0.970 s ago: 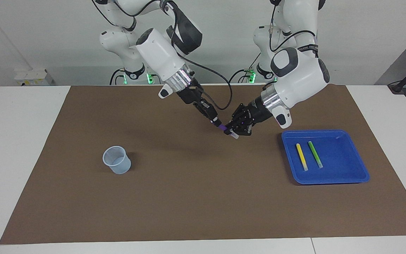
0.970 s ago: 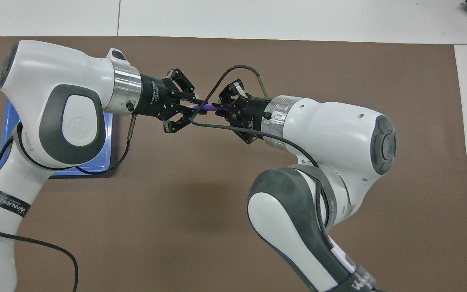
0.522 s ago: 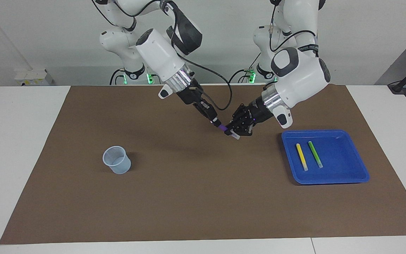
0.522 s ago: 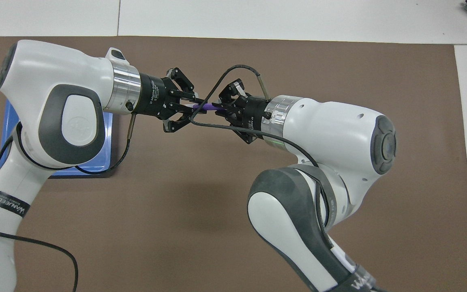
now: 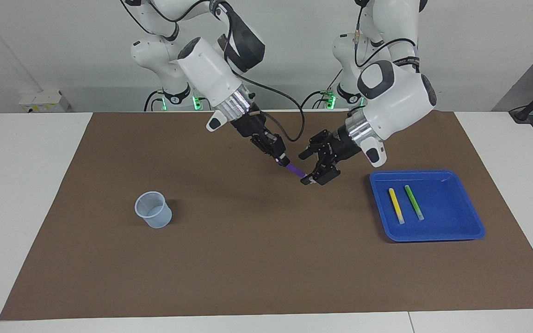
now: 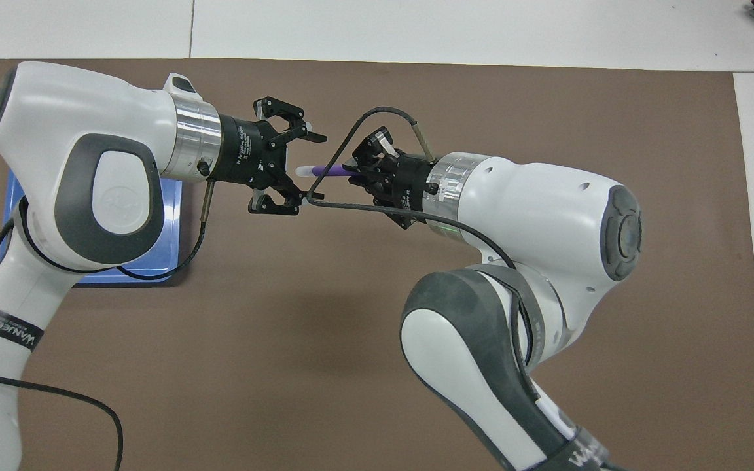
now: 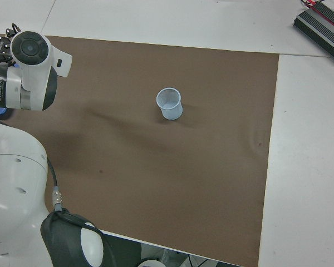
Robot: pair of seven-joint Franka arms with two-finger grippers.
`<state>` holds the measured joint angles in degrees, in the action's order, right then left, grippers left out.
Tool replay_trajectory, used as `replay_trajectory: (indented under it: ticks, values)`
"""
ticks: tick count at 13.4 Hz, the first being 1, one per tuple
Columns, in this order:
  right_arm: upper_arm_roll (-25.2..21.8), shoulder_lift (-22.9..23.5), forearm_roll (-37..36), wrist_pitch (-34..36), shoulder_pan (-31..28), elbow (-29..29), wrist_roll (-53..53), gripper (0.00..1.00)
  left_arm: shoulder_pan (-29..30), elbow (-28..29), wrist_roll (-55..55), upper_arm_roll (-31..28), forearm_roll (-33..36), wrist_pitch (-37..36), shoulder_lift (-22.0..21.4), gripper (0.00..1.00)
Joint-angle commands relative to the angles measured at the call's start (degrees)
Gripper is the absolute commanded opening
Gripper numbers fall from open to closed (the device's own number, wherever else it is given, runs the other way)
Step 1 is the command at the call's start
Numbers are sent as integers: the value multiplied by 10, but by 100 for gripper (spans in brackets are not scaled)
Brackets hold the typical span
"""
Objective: Transfer and insert pens with both arms
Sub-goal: 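Pull the right gripper back with the pen while the left gripper withdraws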
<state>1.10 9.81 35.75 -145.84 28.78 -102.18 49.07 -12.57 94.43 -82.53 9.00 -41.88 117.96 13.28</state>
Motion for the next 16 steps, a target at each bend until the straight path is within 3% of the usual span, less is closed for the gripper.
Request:
replay_trajectory:
  ticks: [1, 6, 10, 16]
  values:
    - [0, 0, -43, 40, -28, 2, -102, 0, 8, 16, 25, -10, 80, -52, -23, 100]
    - [0, -4, -130, 117, -71, 1, -297, 0, 10, 21, 186, -10, 196, -112, -32, 100]
    - [0, -10, -237, 179, -100, 1, -391, 0, 17, 63, 349, -11, 282, -114, -51, 100]
    - [0, -21, -295, 233, -154, 2, -541, 0, 107, 104, 635, -11, 325, -103, -67, 100]
